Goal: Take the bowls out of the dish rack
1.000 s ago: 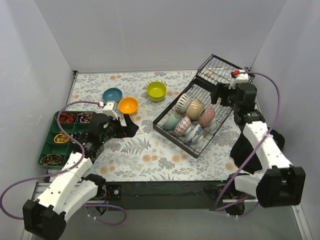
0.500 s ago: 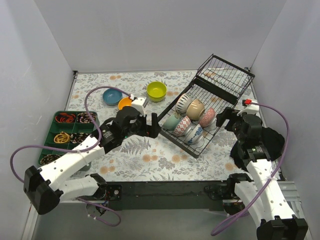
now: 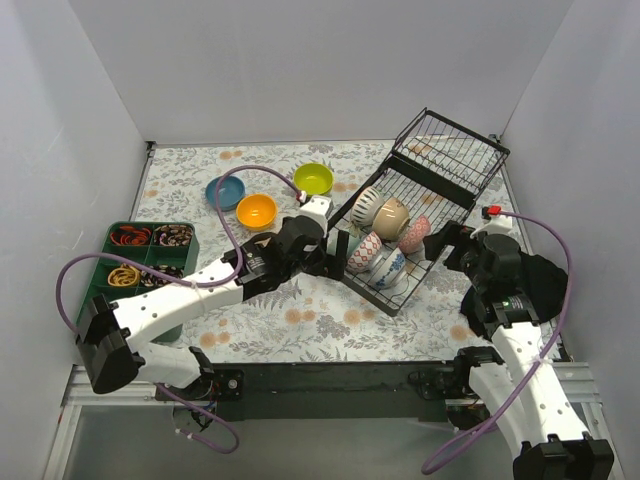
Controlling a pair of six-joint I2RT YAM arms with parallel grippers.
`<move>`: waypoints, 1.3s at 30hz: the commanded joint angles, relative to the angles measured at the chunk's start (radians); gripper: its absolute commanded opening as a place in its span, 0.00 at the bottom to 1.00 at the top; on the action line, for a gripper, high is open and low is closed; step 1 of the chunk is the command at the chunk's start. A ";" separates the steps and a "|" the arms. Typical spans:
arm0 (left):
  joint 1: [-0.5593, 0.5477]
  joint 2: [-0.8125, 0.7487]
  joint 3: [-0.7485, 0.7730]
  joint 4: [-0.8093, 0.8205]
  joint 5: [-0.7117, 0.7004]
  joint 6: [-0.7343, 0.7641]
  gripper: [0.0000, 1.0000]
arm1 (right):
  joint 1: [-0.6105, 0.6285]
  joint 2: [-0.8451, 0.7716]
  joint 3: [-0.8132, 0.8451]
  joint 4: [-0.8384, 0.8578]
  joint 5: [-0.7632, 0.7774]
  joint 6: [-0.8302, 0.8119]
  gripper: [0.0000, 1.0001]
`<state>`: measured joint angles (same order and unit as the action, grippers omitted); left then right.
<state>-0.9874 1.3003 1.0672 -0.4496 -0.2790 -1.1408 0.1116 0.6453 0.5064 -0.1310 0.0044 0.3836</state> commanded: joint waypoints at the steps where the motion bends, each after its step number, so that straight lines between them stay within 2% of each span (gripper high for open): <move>1: 0.026 -0.016 0.082 -0.015 -0.055 0.053 0.98 | -0.001 0.045 0.058 -0.067 -0.089 0.080 0.99; 5: 0.137 0.008 0.119 -0.043 0.091 0.078 0.98 | 0.029 0.086 0.093 -0.174 -0.138 0.141 0.99; 7: 0.203 0.001 0.123 -0.035 0.115 0.101 0.98 | 0.059 0.100 0.104 -0.193 -0.127 0.173 0.99; 14: 0.297 -0.062 0.010 0.060 0.077 0.128 0.98 | 0.386 0.178 0.142 -0.239 0.087 0.356 0.99; 17: 0.332 -0.098 -0.048 0.091 0.057 0.141 0.98 | 0.444 0.186 0.133 -0.242 0.157 0.438 0.98; 24: 0.343 -0.156 -0.088 0.109 -0.025 0.173 0.98 | 0.510 0.205 0.141 -0.295 0.273 0.566 0.98; 30: 0.343 -0.187 -0.096 0.115 -0.054 0.182 0.98 | 0.533 0.249 0.158 -0.308 0.296 0.647 0.95; 39: 0.343 -0.200 -0.099 0.117 -0.065 0.187 0.98 | 0.542 0.301 0.141 -0.231 0.284 0.721 0.90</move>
<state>-0.6453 1.1378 0.9737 -0.3473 -0.3145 -0.9680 0.6437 0.9249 0.6186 -0.4149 0.2672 1.0374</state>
